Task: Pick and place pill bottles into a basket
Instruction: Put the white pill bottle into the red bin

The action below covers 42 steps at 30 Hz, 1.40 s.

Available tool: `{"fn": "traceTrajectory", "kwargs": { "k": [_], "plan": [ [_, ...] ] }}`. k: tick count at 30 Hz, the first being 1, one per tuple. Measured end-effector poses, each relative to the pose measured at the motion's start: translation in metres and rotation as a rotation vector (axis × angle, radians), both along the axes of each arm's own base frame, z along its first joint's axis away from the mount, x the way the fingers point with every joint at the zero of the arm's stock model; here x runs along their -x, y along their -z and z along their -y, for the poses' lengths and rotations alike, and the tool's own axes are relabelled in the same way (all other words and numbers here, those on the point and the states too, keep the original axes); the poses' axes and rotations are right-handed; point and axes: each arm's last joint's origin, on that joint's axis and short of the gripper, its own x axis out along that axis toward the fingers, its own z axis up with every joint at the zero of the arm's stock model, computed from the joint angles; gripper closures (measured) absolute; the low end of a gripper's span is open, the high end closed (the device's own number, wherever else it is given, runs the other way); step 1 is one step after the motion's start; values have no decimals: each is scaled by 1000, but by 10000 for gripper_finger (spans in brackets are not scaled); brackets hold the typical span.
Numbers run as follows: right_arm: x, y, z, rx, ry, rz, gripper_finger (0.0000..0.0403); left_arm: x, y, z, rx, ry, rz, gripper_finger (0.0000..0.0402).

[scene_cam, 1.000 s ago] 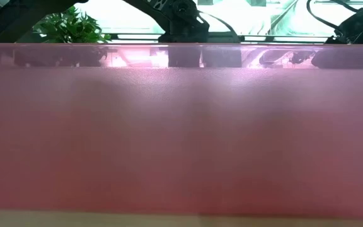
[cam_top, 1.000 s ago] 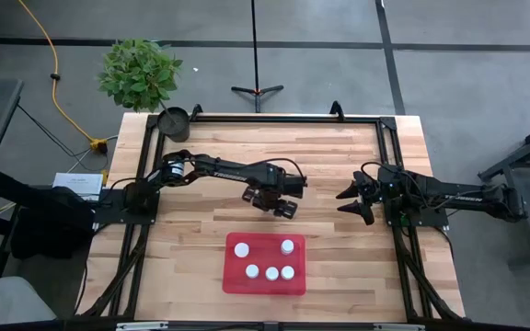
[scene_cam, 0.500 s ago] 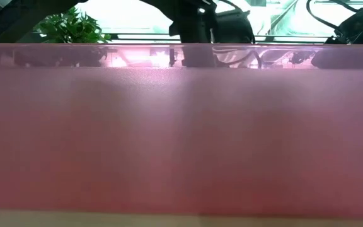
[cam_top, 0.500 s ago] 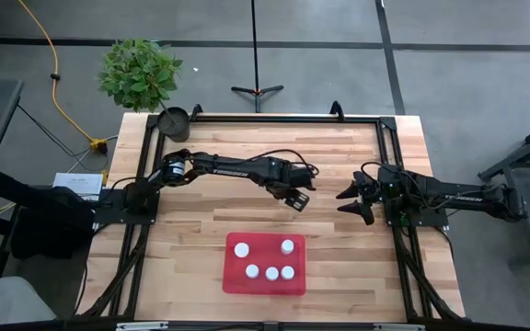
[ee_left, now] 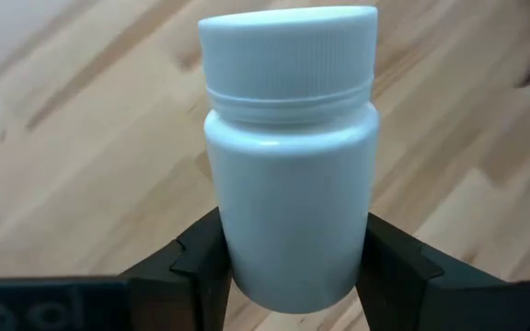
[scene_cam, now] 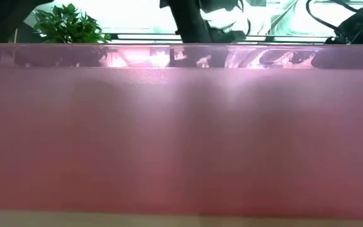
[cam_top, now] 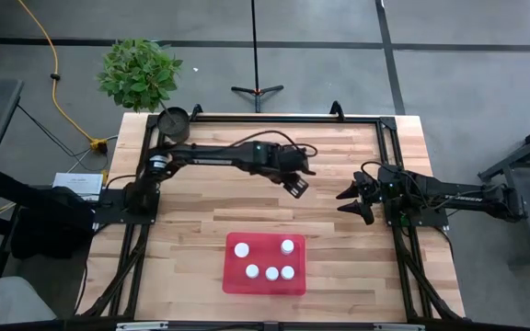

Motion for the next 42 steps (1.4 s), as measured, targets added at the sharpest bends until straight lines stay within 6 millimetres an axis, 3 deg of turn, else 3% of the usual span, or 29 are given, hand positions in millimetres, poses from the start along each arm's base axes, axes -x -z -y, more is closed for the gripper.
{"fn": "traceTrajectory", "kwargs": {
  "k": [7, 15, 20, 27, 38, 42],
  "plan": [
    [0, 0, 0, -2, 1, 4, 176, 5, -35, 1, -64, 77, 140, 186],
    [0, -1, 0, -18, 2, 6, 176, 3, -58, 1, -114, 131, 286, 186],
    [-1, -1, 0, -25, 2, 13, 176, 3, -47, 5, -116, 140, 329, 186],
    [-2, -5, -1, -85, -23, 51, 176, 22, -31, 13, -104, 135, 454, 186],
    [-5, -17, 1, -120, 38, 164, 176, 84, 9, 23, 60, 230, 966, 186],
    [-7, -22, 2, -144, 88, 208, 176, 100, 28, 25, 106, 241, 1056, 186]
  ]
}}
